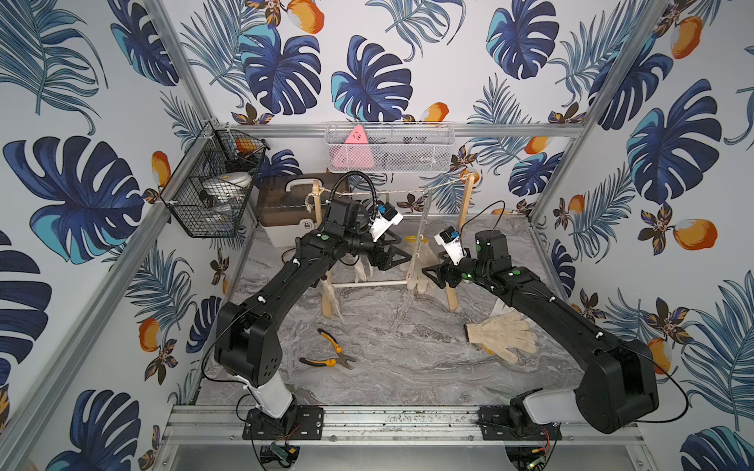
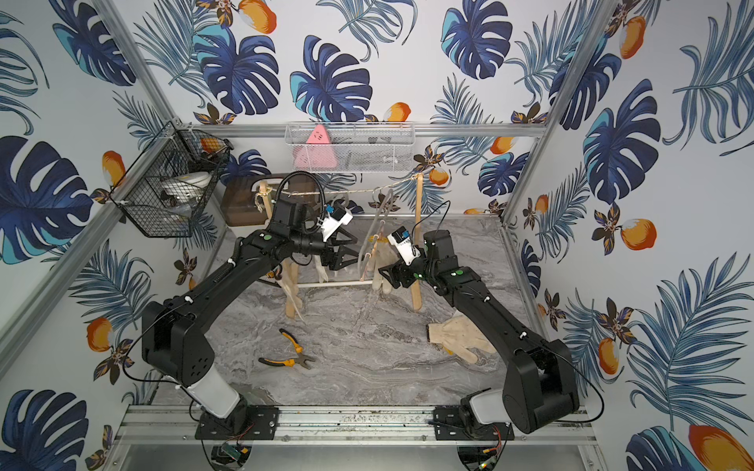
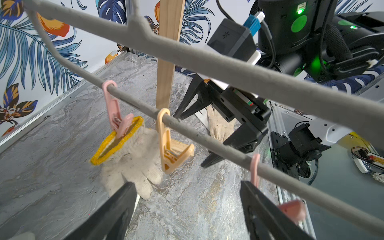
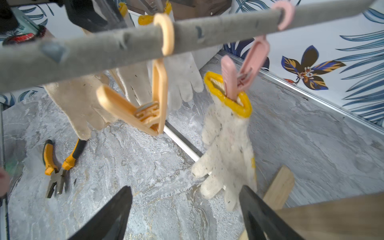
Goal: Clip the gloves onto a hanger to dry
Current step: Clamp the glove onto the hanger, then pick up the glove from the center of the board.
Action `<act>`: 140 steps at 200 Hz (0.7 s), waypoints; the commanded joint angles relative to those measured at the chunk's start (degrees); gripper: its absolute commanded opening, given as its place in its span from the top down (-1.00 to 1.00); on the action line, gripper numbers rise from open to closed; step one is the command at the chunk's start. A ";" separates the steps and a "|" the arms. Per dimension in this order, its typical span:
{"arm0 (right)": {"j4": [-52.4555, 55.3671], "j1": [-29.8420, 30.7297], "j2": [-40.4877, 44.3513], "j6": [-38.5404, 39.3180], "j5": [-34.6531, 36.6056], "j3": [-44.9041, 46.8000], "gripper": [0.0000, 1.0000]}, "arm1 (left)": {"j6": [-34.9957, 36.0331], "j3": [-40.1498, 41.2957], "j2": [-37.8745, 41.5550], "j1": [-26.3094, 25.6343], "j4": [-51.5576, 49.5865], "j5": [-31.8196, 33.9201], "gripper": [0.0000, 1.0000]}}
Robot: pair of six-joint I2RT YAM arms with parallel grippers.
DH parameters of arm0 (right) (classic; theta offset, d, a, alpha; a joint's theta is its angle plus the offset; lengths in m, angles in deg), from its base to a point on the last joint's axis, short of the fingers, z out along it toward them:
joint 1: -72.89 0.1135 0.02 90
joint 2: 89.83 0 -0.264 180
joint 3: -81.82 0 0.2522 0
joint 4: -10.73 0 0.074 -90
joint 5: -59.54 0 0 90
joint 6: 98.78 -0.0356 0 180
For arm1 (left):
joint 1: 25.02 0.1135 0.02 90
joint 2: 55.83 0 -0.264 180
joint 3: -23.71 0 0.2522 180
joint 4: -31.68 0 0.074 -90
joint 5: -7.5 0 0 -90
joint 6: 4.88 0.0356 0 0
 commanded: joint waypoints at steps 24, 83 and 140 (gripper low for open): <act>9.28 -0.67 -0.45 0.13 3.59 -3.48 -0.68 | -0.03 -0.39 -0.98 -0.01 0.55 -1.38 -0.68; 25.29 -3.21 2.78 -6.99 11.36 -4.30 -0.56 | 0.73 0.87 -0.46 -0.01 -0.17 -1.63 -0.68; 32.66 -3.48 4.22 -25.14 18.19 4.84 -0.32 | -2.91 6.14 2.70 -0.67 4.53 -2.03 -0.68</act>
